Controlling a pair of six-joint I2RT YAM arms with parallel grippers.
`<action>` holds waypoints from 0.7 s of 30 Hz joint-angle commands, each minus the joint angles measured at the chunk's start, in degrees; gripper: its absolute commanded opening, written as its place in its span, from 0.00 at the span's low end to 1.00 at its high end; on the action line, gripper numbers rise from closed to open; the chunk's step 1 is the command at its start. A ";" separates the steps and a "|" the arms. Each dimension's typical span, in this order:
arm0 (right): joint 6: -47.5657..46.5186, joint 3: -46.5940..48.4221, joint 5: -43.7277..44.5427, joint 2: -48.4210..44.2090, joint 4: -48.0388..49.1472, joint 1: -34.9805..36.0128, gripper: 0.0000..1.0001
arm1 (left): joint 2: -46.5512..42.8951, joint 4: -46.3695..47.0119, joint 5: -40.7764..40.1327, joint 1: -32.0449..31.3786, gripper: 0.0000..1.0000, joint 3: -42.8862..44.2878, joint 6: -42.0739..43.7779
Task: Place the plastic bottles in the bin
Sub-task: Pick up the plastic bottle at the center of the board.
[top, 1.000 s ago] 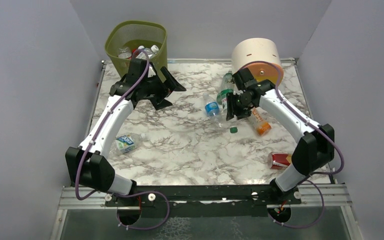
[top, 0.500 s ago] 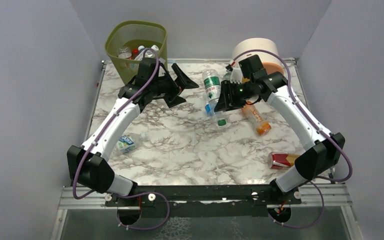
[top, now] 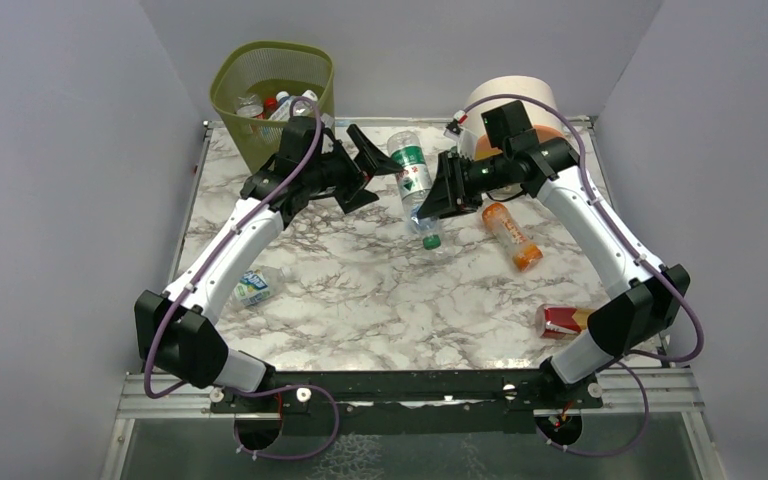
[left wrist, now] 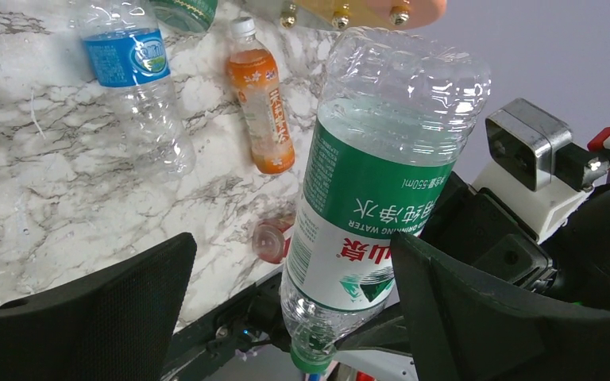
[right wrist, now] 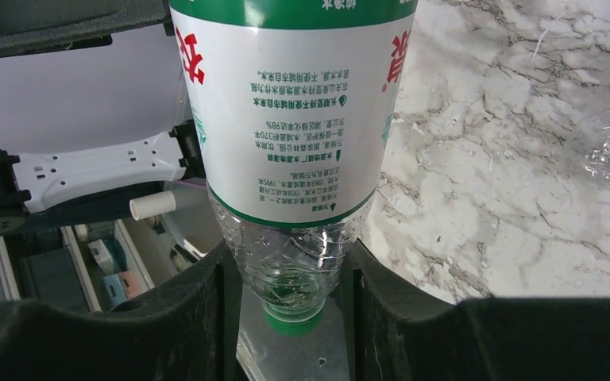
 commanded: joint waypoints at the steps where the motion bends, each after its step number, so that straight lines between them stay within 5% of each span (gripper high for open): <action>1: -0.62 2.66 -5.83 0.94 -0.12 0.15 0.40 | -1.48 2.36 -3.20 -1.14 0.99 -0.20 -1.45; 21: 1.50 0.92 -11.16 2.14 1.34 2.46 0.41 | -3.64 6.96 -6.19 -3.54 0.99 -2.57 -1.01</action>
